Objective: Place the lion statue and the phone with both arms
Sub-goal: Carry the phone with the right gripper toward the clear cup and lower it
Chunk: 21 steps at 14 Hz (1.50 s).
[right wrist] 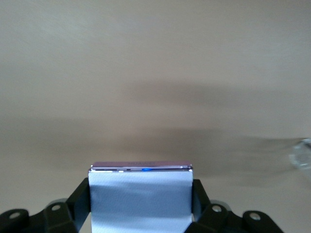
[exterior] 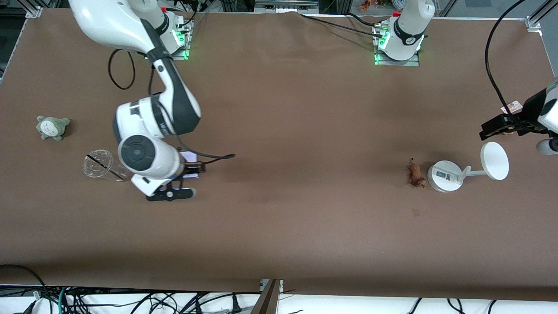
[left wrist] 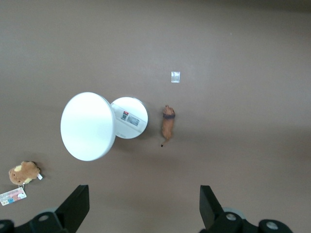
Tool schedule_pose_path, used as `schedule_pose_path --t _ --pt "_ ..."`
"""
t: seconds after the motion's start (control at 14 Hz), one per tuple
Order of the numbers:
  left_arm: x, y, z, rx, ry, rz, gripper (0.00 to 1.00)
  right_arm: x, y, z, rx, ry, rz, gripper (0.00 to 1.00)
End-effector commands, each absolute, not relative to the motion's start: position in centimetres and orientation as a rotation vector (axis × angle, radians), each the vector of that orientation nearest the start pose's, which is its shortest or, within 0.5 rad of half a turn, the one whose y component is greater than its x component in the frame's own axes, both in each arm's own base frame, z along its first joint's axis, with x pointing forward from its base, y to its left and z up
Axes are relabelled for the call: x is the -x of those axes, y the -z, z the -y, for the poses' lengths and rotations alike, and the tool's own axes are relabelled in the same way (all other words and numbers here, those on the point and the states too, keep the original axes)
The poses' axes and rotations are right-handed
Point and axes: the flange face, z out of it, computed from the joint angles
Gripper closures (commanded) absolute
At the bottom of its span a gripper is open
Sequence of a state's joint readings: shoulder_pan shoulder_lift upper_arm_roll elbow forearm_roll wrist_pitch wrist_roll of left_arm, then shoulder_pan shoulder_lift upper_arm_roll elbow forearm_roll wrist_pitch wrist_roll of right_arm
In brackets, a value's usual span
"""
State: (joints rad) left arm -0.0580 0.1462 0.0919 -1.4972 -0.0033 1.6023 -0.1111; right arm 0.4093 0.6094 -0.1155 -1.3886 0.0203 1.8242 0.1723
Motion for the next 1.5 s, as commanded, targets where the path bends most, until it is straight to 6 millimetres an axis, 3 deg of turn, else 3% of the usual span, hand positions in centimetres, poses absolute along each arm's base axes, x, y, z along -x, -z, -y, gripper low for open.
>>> schedule_pose_path --t 0.0,0.36,0.5,0.71,0.93,1.43 --pt "-60.0 -57.6 -1.9 3.127 -0.104 0.192 0.0 -64.3 -33.8 -18.3 3.196 -0.239 0.322 0.5" --pt "-60.0 -57.4 -2.2 3.135 -0.117 0.202 0.0 -62.5 -29.1 -12.7 3.2 -0.108 0.394 0.5" --pt "-60.0 -57.4 -1.9 3.135 -0.117 0.195 0.0 -61.6 -27.0 -11.2 3.21 -0.091 0.371 0.5" --pt "-60.0 -57.4 -2.0 3.137 -0.117 0.195 0.0 -61.7 -25.1 -7.3 3.208 -0.098 0.232 0.5" --pt "-60.0 -57.3 -1.9 3.136 -0.119 0.193 0.0 -61.7 -24.0 -6.6 3.145 -0.114 0.098 0.5" --pt "-60.0 -57.3 -1.9 3.136 -0.119 0.193 0.0 -62.2 -19.7 -6.3 3.178 -0.04 0.106 0.5"
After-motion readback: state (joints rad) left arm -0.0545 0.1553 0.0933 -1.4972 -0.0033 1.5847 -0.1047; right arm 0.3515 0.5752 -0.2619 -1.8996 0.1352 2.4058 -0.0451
